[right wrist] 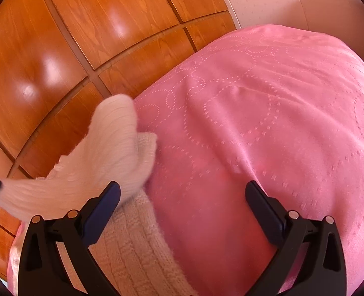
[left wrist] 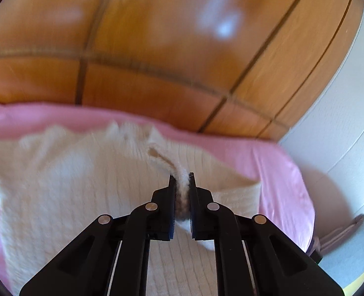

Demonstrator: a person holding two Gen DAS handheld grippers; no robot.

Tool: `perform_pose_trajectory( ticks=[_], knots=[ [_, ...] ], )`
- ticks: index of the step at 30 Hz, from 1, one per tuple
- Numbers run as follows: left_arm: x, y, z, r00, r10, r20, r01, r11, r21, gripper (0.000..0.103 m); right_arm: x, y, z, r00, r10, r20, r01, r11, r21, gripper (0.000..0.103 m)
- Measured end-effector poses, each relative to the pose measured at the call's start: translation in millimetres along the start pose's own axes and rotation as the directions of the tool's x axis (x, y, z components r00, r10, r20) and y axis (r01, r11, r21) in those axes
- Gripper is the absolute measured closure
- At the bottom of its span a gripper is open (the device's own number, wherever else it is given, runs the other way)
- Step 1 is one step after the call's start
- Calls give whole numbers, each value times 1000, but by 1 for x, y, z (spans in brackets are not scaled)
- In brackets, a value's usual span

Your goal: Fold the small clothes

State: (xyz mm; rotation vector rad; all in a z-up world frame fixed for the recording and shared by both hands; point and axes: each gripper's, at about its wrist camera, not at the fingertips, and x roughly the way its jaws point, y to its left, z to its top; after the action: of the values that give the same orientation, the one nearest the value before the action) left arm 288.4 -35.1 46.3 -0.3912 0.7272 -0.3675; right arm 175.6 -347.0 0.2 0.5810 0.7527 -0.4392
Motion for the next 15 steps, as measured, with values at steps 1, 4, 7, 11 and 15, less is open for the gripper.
perform_pose_trajectory(
  ticks=[1, 4, 7, 11, 15],
  knots=[
    [-9, 6, 5, 999, 16, 33, -16, 1000, 0, 95, 0, 0, 0, 1000, 1, 0, -1, 1000, 1, 2],
    [-27, 28, 11, 994, 53, 95, -50, 998, -32, 95, 1, 0, 1, 1000, 1, -2, -1, 1000, 2, 2],
    [-37, 61, 3, 987, 121, 108, -113, 991, -78, 95, 2, 0, 1, 1000, 2, -2, -2, 1000, 3, 2],
    [-33, 107, -22, 979, 198, 50, -187, 967, -173, 95, 2, 0, 1, 1000, 1, -2, -1, 1000, 2, 2],
    [-21, 141, -54, 965, 260, -14, -257, 940, -226, 95, 2, 0, 1, 1000, 2, -4, -2, 1000, 2, 2]
  ],
)
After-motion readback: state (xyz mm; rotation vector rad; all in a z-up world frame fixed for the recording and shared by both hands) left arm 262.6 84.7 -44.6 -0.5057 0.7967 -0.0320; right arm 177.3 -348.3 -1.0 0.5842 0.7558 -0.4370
